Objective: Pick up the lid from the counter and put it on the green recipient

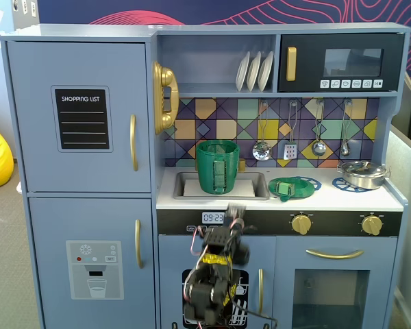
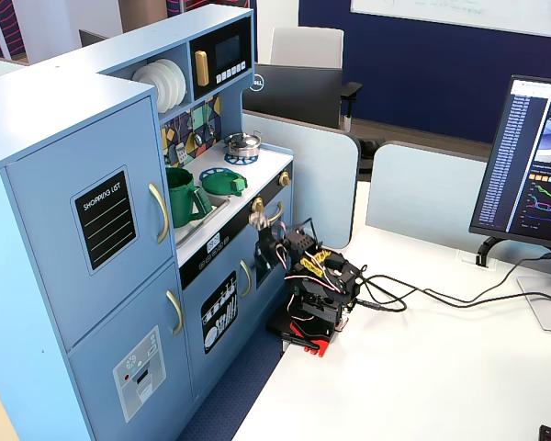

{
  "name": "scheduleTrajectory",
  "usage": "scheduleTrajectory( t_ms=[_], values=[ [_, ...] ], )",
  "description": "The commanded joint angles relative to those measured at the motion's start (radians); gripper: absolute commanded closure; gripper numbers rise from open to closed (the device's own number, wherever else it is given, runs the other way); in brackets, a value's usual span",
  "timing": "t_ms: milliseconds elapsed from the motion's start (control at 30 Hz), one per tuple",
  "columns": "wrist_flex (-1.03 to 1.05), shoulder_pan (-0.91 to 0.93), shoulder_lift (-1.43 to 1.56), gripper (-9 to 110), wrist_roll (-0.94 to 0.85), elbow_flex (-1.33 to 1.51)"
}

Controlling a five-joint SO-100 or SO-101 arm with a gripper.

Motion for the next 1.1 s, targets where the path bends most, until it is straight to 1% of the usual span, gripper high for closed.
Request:
scheduleTrajectory(
  t_ms=[0, 67, 100, 133, 267, 500, 800, 1067],
  values=[
    [-0.459, 0.120, -0.137, 85, -0.066, -0.222],
    [-0.726, 0.187, -0.192, 75, -0.091, -0.213],
    [-0.813, 0.219, -0.213, 71, -0.100, -0.209],
    [-0.845, 0.245, -0.225, 69, -0.106, -0.213],
    [-0.881, 0.298, -0.227, 65, -0.100, -0.213],
    [-0.934, 0.347, -0.371, 66, -0.063, -0.321],
    [-0.994, 0.330, -0.666, 68, -0.035, -0.563],
    [-1.026, 0.307, -0.853, 70, -0.031, -0.686]
  ],
)
